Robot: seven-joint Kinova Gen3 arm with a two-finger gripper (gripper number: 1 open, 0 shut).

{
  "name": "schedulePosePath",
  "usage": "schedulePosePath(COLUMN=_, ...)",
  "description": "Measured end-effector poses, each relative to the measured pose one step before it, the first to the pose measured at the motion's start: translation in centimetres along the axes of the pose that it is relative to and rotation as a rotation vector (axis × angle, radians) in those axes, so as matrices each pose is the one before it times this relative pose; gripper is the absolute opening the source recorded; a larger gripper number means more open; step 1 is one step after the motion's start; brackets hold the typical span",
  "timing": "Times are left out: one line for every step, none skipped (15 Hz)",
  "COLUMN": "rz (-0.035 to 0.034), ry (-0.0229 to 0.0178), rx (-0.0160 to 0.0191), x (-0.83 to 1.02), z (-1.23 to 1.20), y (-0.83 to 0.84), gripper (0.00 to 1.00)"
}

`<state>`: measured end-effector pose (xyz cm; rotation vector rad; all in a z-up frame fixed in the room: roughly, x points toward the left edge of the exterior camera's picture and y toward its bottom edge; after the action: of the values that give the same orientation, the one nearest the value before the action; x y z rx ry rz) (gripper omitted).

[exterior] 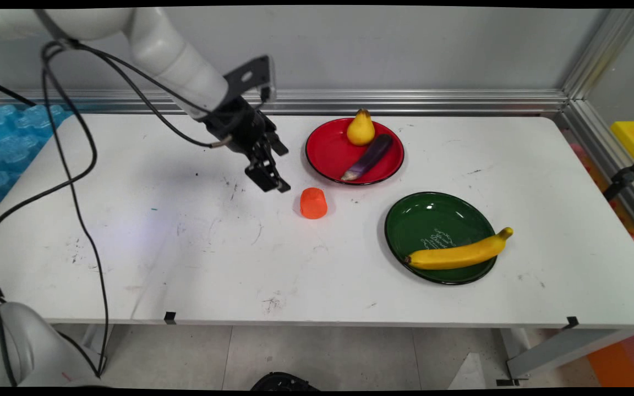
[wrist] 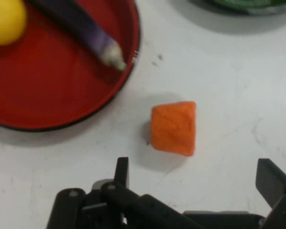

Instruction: Pick up the eggplant from the red plate

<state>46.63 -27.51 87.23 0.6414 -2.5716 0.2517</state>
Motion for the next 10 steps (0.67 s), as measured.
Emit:
schedulePosePath(rz=-0.02810, ry=0.01197, rx=0.00902, x=-0.043, z=-0.464, y=0.023, gripper=1.00)
schedulePosePath(rz=-0.04238, ry=0.02027, rx=0.01295, x=0.021, z=-0.619, y=0.007, gripper=1.00)
schedulePosePath(rz=-0.03461, ry=0.02001, rx=0.01109, x=0.120, z=-0.448, y=-0.039, gripper=1.00)
schedulePosePath(rz=-0.03400, ry=0.02223, rx=0.01134, x=0.179, z=-0.411, y=-0.061, gripper=1.00)
schedulePosePath(rz=-0.02731, ry=0.01811, rx=0.00866, x=0.198, z=-0.262, y=-0.071, gripper=1.00)
schedulePosePath(rz=-0.03721, ry=0.02613, rx=0.01328, x=0.328, z=-0.322, y=-0.097, gripper=1.00)
schedulePosePath(rz=-0.03872, ry=0.02780, rx=0.01571, x=0.409, z=-0.222, y=-0.122, gripper=1.00)
schedulePosePath(rz=-0.03318, ry=0.02557, rx=0.01525, x=0.496, z=-0.025, y=-0.132, gripper=1.00)
schedulePosePath(rz=-0.02480, ry=0.01889, rx=0.01237, x=0.392, z=0.090, y=-0.108, gripper=1.00)
schedulePosePath(rz=-0.01456, ry=0.01105, rx=0.00792, x=0.249, z=0.124, y=-0.070, gripper=1.00)
